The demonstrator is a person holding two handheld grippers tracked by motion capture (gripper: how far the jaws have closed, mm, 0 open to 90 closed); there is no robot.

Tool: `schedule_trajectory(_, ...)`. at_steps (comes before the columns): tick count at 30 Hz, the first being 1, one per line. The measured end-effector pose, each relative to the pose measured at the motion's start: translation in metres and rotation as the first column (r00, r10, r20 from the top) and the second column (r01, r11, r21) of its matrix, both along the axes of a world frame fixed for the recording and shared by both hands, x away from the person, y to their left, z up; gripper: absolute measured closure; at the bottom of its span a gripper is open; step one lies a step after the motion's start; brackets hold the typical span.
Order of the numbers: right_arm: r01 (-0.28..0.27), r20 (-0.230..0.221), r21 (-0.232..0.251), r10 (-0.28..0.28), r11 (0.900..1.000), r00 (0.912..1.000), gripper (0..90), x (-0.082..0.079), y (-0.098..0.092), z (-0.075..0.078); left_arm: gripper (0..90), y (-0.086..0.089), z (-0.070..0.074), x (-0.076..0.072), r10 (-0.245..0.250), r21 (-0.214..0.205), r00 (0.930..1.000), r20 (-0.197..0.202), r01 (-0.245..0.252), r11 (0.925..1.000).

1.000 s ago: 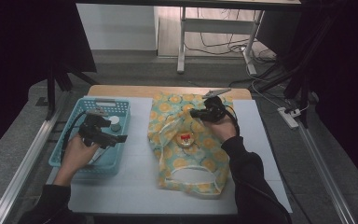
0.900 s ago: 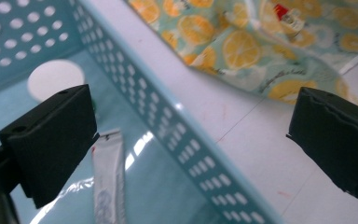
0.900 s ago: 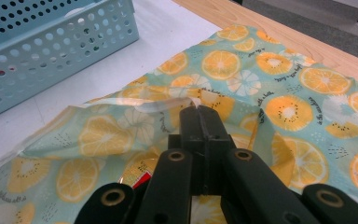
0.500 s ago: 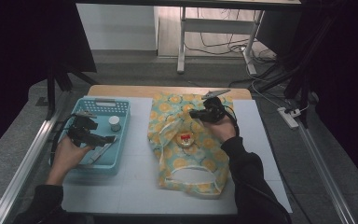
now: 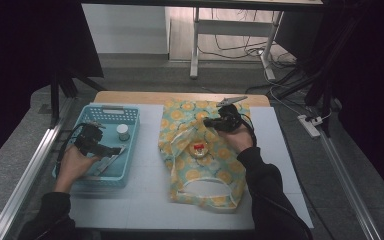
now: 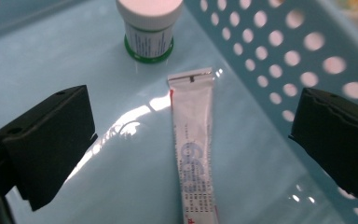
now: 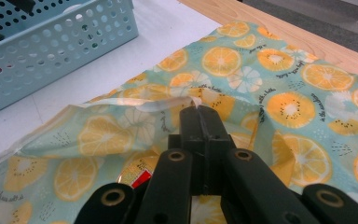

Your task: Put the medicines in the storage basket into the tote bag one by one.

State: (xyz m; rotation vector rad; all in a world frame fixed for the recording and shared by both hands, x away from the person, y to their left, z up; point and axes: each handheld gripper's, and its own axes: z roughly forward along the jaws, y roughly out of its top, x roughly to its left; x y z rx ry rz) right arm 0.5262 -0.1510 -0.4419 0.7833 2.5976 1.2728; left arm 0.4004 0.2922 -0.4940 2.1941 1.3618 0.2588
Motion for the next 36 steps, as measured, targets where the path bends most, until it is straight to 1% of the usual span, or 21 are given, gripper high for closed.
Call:
schedule_trajectory(4, 0.0, 0.001, 0.001, 0.0, 1.0, 1.0, 90.0, 0.0, 0.0, 0.0, 0.0, -0.003, -0.006, 0.004, -0.004, 0.036, 0.9991, -0.041, 0.005, 0.9993)
schedule_trajectory(7, 0.0, 0.001, 0.002, 0.0, 1.0, 1.0, 90.0, 0.0, -0.001, 0.0, 0.0, -0.005, -0.011, 0.005, -0.018, 0.062, 0.9971, -0.074, 0.023, 0.9978)
schedule_trajectory(10, -0.001, 0.0, 0.001, 0.001, 1.0, 1.0, 90.0, -0.001, -0.002, -0.001, 0.0, -0.006, -0.016, 0.006, -0.033, 0.08, 0.9941, -0.104, 0.041, 0.9959)
schedule_trajectory(14, 0.0, -0.003, 0.002, 0.0, 1.0, 1.0, 90.0, -0.001, -0.002, -0.002, 0.2, -0.011, -0.021, 0.007, -0.023, 0.137, 0.9888, -0.147, 0.044, 0.9897)
schedule_trajectory(16, 0.0, -0.004, 0.002, 0.0, 1.0, 1.0, 90.0, -0.001, -0.002, -0.002, 2.9, -0.013, -0.023, 0.008, -0.025, 0.166, 0.9859, -0.165, 0.052, 0.9847)
schedule_trajectory(19, -0.001, -0.004, 0.001, 0.001, 1.0, 1.0, 90.0, -0.001, -0.003, -0.003, 12.7, -0.018, -0.026, 0.009, -0.038, 0.196, 0.9791, -0.2, 0.078, 0.9775)
schedule_trajectory(20, 0.0, -0.004, 0.001, 0.0, 1.0, 1.0, 90.0, -0.001, -0.003, -0.003, 14.9, -0.019, -0.026, 0.009, -0.038, 0.195, 0.9775, -0.208, 0.079, 0.9776)
schedule_trajectory(21, 0.001, -0.003, 0.001, -0.001, 1.0, 1.0, 90.0, -0.001, -0.004, -0.003, 17.3, -0.018, -0.025, 0.01, -0.037, 0.176, 0.9756, -0.217, 0.076, 0.9814)
schedule_trajectory(22, 0.001, -0.004, 0.002, -0.001, 1.0, 1.0, 90.0, -0.001, -0.004, -0.003, 25.2, -0.018, -0.024, 0.009, -0.047, 0.161, 0.9746, -0.219, 0.083, 0.9835)
schedule_trajectory(23, 0.003, -0.004, 0.001, -0.003, 1.0, 1.0, 90.0, -0.001, -0.004, -0.003, 31.6, -0.018, -0.022, 0.009, -0.051, 0.16, 0.9744, -0.219, 0.087, 0.9833)
schedule_trajectory(24, 0.003, -0.005, 0.001, -0.003, 1.0, 1.0, 90.0, -0.001, -0.005, -0.003, 36.0, -0.017, -0.022, 0.01, -0.043, 0.158, 0.9738, -0.223, 0.08, 0.9843)
schedule_trajectory(27, 0.004, -0.008, 0.001, -0.003, 1.0, 1.0, 90.0, -0.001, -0.005, -0.004, 43.9, -0.015, -0.021, 0.01, -0.025, 0.152, 0.9731, -0.229, 0.061, 0.9865)
schedule_trajectory(31, 0.003, -0.006, 0.002, -0.003, 1.0, 1.0, 90.0, -0.002, -0.005, -0.004, 63.2, -0.011, -0.02, 0.009, -0.015, 0.136, 0.973, -0.23, 0.047, 0.9895)
schedule_trajectory(33, 0.002, -0.004, 0.004, -0.002, 1.0, 1.0, 90.0, -0.002, -0.005, -0.003, 64.9, -0.01, -0.02, 0.009, -0.009, 0.13, 0.972, -0.235, 0.041, 0.9907)
schedule_trajectory(36, 0.002, -0.002, 0.005, -0.002, 1.0, 1.0, 90.0, -0.002, -0.005, -0.002, 65.6, -0.012, -0.019, 0.01, -0.01, 0.147, 0.9716, -0.236, 0.046, 0.9881)
